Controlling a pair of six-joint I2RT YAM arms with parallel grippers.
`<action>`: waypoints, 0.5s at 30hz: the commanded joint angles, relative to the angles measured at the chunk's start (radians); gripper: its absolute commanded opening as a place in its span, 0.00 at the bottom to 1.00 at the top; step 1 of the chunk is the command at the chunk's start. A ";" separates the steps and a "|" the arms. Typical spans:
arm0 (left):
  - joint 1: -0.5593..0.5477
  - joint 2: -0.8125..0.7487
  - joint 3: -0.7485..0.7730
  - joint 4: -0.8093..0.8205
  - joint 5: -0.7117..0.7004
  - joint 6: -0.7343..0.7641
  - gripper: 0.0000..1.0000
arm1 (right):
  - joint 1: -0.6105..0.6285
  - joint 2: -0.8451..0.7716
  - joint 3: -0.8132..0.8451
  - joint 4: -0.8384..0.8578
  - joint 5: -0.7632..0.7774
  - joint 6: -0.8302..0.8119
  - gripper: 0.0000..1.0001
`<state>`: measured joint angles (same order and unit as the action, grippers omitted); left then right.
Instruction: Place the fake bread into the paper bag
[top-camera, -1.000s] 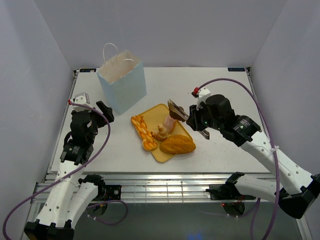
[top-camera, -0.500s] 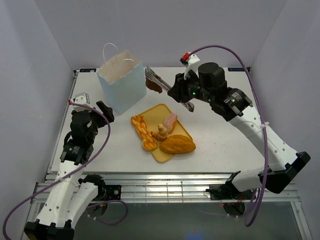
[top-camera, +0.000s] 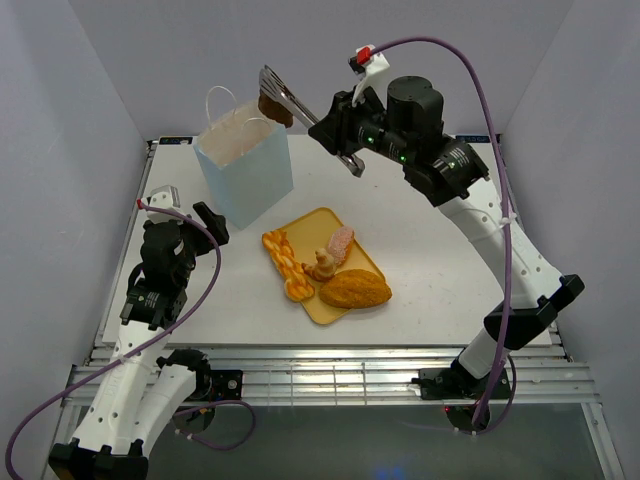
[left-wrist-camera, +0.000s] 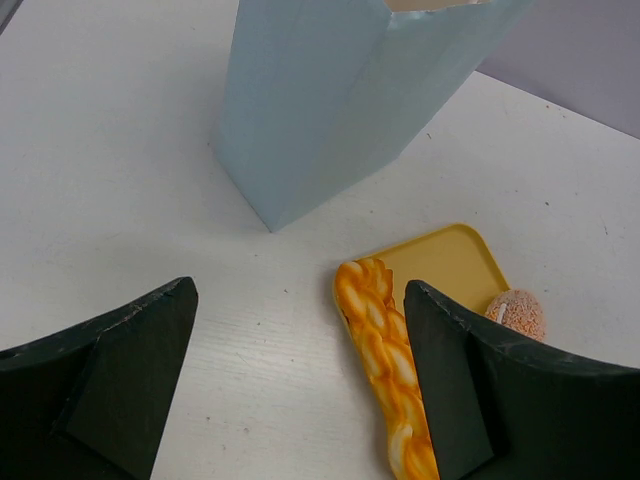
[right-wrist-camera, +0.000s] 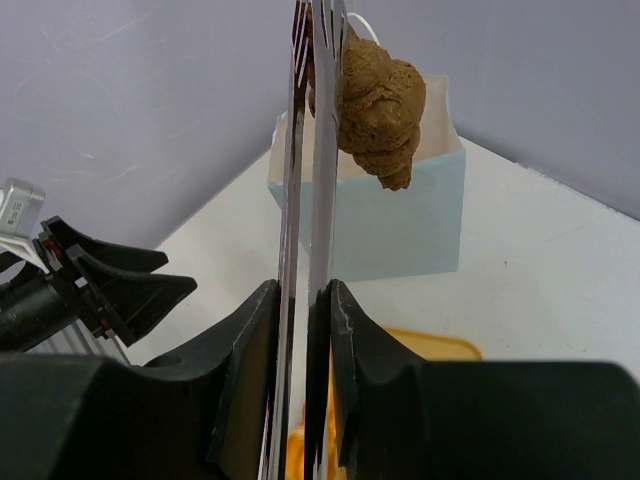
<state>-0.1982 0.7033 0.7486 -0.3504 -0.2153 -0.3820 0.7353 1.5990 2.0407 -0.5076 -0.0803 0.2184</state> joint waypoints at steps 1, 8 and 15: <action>0.005 -0.002 0.005 0.011 0.022 0.000 0.95 | 0.004 0.042 0.082 0.089 0.027 -0.010 0.25; 0.003 0.005 0.005 0.016 0.034 -0.001 0.95 | 0.004 0.108 0.136 0.170 0.010 -0.024 0.26; 0.003 0.005 0.003 0.016 0.039 -0.003 0.95 | 0.003 0.183 0.164 0.256 -0.019 -0.027 0.26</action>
<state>-0.1982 0.7105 0.7486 -0.3504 -0.1928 -0.3824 0.7353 1.7699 2.1498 -0.3889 -0.0803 0.2020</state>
